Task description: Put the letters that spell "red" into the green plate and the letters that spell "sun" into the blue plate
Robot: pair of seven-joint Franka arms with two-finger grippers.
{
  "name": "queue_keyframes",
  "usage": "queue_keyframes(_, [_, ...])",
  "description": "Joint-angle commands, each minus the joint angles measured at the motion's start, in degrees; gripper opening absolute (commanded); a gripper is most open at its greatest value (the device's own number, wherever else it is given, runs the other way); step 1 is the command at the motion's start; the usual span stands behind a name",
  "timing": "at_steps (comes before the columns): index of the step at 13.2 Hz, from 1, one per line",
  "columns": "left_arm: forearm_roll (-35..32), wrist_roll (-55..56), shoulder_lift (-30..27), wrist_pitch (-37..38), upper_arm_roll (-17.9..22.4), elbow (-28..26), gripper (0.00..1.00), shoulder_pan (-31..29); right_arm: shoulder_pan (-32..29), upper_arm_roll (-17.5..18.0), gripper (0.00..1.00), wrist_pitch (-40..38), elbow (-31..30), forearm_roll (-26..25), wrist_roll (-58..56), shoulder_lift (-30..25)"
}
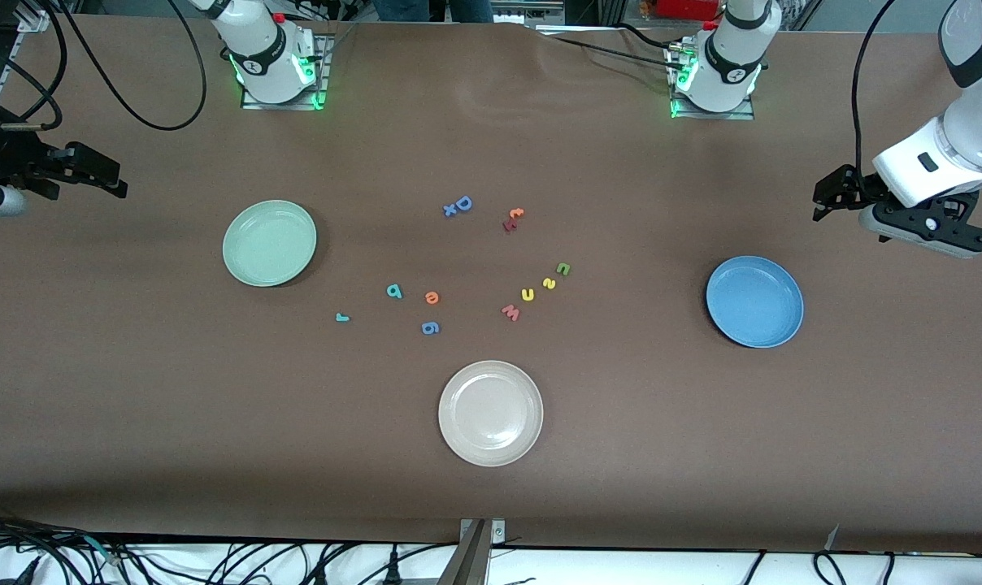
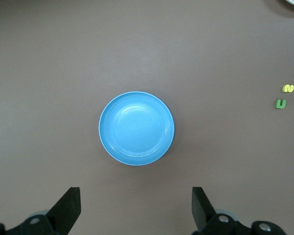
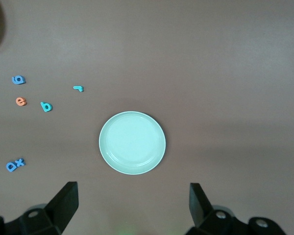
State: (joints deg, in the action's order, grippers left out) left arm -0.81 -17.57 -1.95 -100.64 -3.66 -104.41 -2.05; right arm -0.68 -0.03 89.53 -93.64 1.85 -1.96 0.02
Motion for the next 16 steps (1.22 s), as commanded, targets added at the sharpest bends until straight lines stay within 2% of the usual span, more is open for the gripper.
queue_keyframes(1, [1.51, -0.54, 0.63, 1.5, 0.93, 1.92, 1.0, 1.09, -0.03, 0.11, 1.0, 0.37, 1.27, -0.18, 0.2, 0.51])
queue_keyframes(5, [1.16, -0.36, 2.3, 1.5, 1.02, 4.82, 1.0, 1.0, -0.11, 0.03, 1.0, 0.38, 1.27, -0.27, -0.06, 0.51])
queue_keyframes(10, [1.07, -0.18, 3.01, 1.5, 1.02, 5.7, 1.0, 1.0, -0.11, -0.06, 1.0, 0.29, 1.27, -0.18, -0.5, 0.51])
queue_keyframes(16, [1.51, 6.75, 3.27, 1.33, 1.46, 8.25, 1.0, -1.1, -0.11, 0.03, 1.0, 0.29, 1.27, -0.27, -0.5, 0.51])
